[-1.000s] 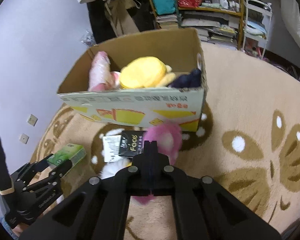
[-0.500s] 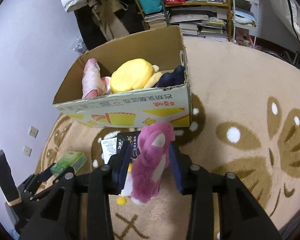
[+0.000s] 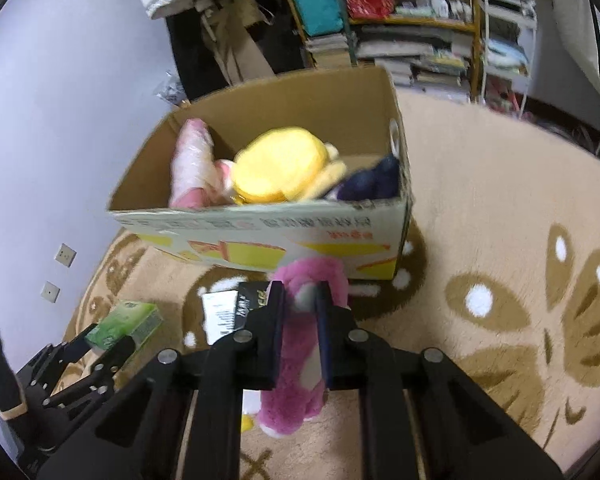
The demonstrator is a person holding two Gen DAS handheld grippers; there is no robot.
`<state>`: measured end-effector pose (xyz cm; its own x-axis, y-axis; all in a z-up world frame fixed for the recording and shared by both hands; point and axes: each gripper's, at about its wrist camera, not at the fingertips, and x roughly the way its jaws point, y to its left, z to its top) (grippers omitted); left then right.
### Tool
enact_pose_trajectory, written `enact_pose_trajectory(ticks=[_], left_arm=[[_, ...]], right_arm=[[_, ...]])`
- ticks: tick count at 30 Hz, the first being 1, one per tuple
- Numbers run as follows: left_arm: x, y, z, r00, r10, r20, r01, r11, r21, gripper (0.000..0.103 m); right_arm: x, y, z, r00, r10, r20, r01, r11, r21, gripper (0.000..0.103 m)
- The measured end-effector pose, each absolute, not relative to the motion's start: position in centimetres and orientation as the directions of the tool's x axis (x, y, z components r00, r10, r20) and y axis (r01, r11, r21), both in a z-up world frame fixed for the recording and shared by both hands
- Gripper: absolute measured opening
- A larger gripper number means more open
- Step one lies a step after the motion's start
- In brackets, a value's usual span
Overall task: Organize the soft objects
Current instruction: 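Lift the pink bear with the right tool while the left tool carries the tissue pack over the box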
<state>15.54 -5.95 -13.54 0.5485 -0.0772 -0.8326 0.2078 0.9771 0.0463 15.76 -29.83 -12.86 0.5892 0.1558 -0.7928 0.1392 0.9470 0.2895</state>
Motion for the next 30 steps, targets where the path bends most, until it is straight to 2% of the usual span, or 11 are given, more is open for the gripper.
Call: enact_pose_trajectory(ticks=[12, 17, 26, 30], left_arm=[[14.4, -6.8, -9.9, 0.649, -0.075, -0.757, 0.215, 0.973, 0.088, 0.051], [14.4, -7.2, -6.6, 0.730, -0.079, -0.678, 0.214, 0.970, 0.117, 0.051], [17.1, -7.7, -2.4, 0.772, -0.132, -0.622, 0.217, 0.974, 0.062, 0.051], [19.0, -9.0, -1.8, 0.792, -0.120, -0.598, 0.226, 0.968, 0.105, 0.051]], right_arm=[[12.6, -28.4, -5.0, 0.760, 0.114, -0.640, 0.057, 0.969, 0.241, 0.016], [12.7, -28.6, -3.3, 0.805, 0.082, -0.588, 0.062, 0.974, 0.220, 0.016], [14.3, -30.4, -0.7, 0.863, 0.051, -0.502, 0.075, 0.971, 0.228, 0.016], [16.0, -30.7, -0.6, 0.870, 0.042, -0.491, 0.063, 0.979, 0.196, 0.016]])
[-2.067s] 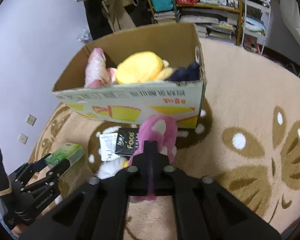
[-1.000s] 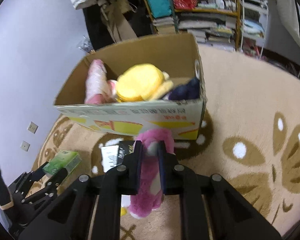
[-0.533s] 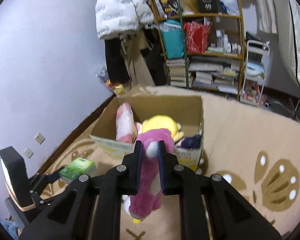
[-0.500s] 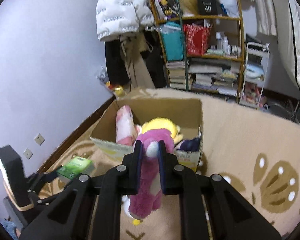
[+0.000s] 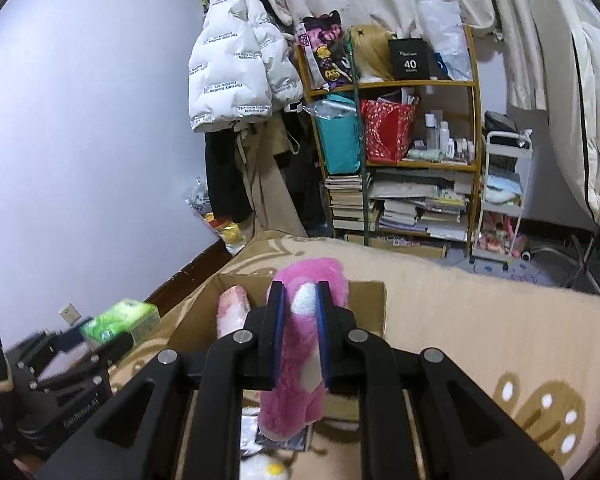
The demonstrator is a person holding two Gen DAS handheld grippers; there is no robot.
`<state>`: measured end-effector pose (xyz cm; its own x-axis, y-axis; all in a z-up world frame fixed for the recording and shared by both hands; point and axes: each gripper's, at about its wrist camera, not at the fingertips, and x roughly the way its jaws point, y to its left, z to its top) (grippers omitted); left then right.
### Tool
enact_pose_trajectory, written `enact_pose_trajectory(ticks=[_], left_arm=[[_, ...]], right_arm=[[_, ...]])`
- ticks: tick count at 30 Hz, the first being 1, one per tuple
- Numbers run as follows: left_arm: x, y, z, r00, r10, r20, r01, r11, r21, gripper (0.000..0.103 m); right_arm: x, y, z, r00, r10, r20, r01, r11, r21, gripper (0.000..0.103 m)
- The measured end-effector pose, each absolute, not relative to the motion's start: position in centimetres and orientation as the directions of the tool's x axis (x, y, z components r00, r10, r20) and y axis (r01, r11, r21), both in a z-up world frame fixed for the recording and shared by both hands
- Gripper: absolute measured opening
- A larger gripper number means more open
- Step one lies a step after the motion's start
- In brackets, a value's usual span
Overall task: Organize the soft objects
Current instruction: 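Lift the pink bear with the right tool while the left tool carries the tissue pack over the box, then open the right gripper to drop the bear in the box while the left gripper releases the tissue pack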
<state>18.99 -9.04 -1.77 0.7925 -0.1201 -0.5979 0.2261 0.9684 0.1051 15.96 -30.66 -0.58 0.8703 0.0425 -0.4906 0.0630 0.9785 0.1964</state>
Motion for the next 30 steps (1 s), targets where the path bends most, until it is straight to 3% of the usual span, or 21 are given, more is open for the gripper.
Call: enact_pose_trajectory(ticks=[18, 30], left_arm=[[24.7, -12.7, -5.3, 0.758, -0.189, -0.624, 0.308, 0.948, 0.086, 0.051], [25.7, -13.9, -8.3, 0.698, -0.201, -0.687, 0.333, 0.941, 0.063, 0.053]], right_arm=[[20.7, -31.3, -3.5, 0.857, 0.044, -0.514, 0.042, 0.987, 0.154, 0.016], [21.8, -33.2, -5.7, 0.830, 0.101, -0.549, 0.062, 0.961, 0.271, 0.021]])
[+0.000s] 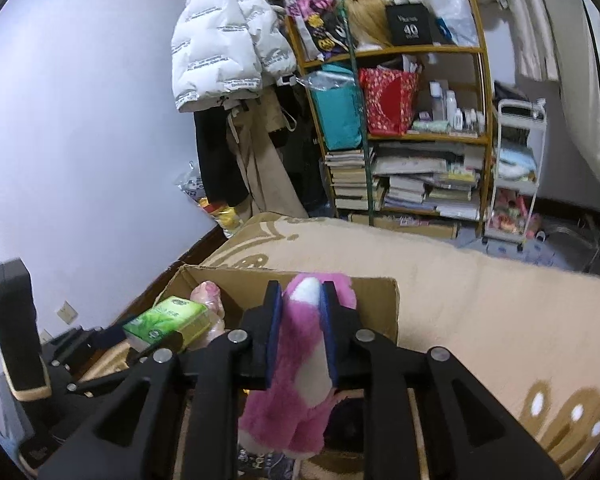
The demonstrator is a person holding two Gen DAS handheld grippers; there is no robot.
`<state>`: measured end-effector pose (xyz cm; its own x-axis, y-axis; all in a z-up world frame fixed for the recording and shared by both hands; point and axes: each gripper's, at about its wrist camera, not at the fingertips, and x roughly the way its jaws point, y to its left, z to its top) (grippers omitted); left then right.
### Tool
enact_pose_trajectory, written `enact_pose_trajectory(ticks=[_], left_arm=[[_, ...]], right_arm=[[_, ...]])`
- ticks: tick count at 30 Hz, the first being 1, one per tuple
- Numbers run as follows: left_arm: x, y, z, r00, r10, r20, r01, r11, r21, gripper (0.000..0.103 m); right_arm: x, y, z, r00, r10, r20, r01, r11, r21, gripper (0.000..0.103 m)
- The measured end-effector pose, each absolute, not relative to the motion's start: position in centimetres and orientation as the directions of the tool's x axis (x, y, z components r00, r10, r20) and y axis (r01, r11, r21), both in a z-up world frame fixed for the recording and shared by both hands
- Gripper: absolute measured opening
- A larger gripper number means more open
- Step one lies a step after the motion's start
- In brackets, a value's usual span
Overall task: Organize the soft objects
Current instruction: 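Open the right gripper to drop the bear in the box while the left gripper releases the tissue pack, then move the left tool to the white plush while the right tool approaches the black Face tissue pack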
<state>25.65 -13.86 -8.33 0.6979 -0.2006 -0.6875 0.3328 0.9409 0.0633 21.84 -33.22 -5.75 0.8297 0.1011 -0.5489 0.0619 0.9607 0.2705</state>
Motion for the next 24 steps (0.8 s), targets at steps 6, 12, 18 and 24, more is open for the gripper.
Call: enact_pose_trajectory(ticks=[6, 12, 18, 24], left_arm=[[25.4, -13.7, -8.1, 0.701, -0.189, -0.688, 0.334, 0.939, 0.083, 0.069], [24.5, -13.1, -7.3, 0.719, -0.160, -0.677, 0.318, 0.941, 0.116, 0.085], [23.6, -12.0, -6.4, 0.706, -0.155, -0.691, 0.301, 0.949, 0.094, 0.095], [21.9, -10.9, -5.4, 0.704, -0.141, -0.696, 0.280, 0.956, 0.090, 0.097]], right_arm=[[21.7, -33.3, -6.2, 0.809, 0.108, -0.578, 0.070, 0.958, 0.278, 0.031], [21.2, -33.9, -6.3, 0.794, 0.124, -0.596, 0.105, 0.936, 0.335, 0.059], [19.8, -34.4, -6.0, 0.798, 0.101, -0.594, 0.159, 0.916, 0.369, 0.101], [18.7, -34.0, -5.3, 0.786, 0.104, -0.609, 0.147, 0.926, 0.349, 0.103]])
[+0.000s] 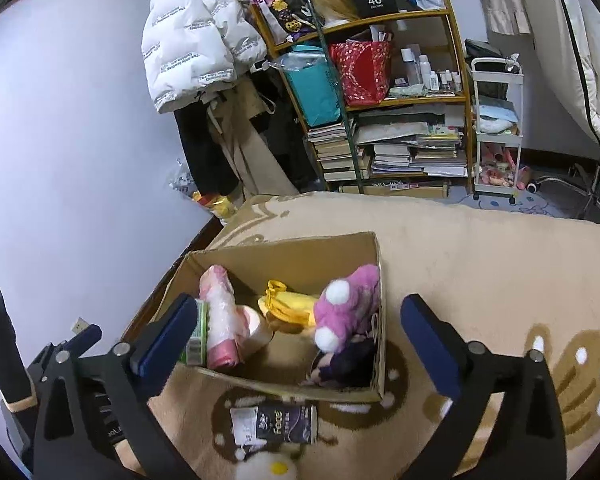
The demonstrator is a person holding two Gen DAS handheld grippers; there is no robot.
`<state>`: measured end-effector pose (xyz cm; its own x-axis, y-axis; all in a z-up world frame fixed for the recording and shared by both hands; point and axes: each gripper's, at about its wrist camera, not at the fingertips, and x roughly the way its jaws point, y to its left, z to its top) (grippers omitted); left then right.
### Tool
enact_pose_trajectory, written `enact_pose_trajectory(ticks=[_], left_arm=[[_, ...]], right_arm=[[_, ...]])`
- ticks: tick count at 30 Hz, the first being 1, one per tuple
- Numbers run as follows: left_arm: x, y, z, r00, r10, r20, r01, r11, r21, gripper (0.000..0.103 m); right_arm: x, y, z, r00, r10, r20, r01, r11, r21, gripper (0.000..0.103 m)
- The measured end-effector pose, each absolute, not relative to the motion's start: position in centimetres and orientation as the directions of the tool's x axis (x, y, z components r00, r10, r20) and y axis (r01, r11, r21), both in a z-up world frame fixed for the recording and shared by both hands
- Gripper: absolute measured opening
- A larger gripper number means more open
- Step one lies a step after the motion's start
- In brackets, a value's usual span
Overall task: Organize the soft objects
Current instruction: 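Move the left tool to the white plush while the right tool approaches the black Face tissue pack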
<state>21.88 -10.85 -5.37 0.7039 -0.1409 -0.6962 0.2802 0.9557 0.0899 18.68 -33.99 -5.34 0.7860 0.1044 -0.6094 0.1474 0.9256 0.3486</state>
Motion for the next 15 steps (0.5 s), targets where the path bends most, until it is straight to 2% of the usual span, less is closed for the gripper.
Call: enact_pose_trajectory(ticks=[10, 15], left_arm=[[18.3, -10.0, -4.8, 0.698, -0.118, -0.707, 0.255, 0.963, 0.091, 0.097], [16.8, -9.8, -5.7, 0.658, -0.117, -0.744, 0.270, 0.959, 0.089, 0.097]], right_arm=[[15.8, -33.0, -4.8, 0.748, 0.124, -0.652, 0.143, 0.929, 0.340, 0.103], [14.5, -32.3, -5.4, 0.713, 0.146, -0.686, 0.137, 0.930, 0.340, 0.103]])
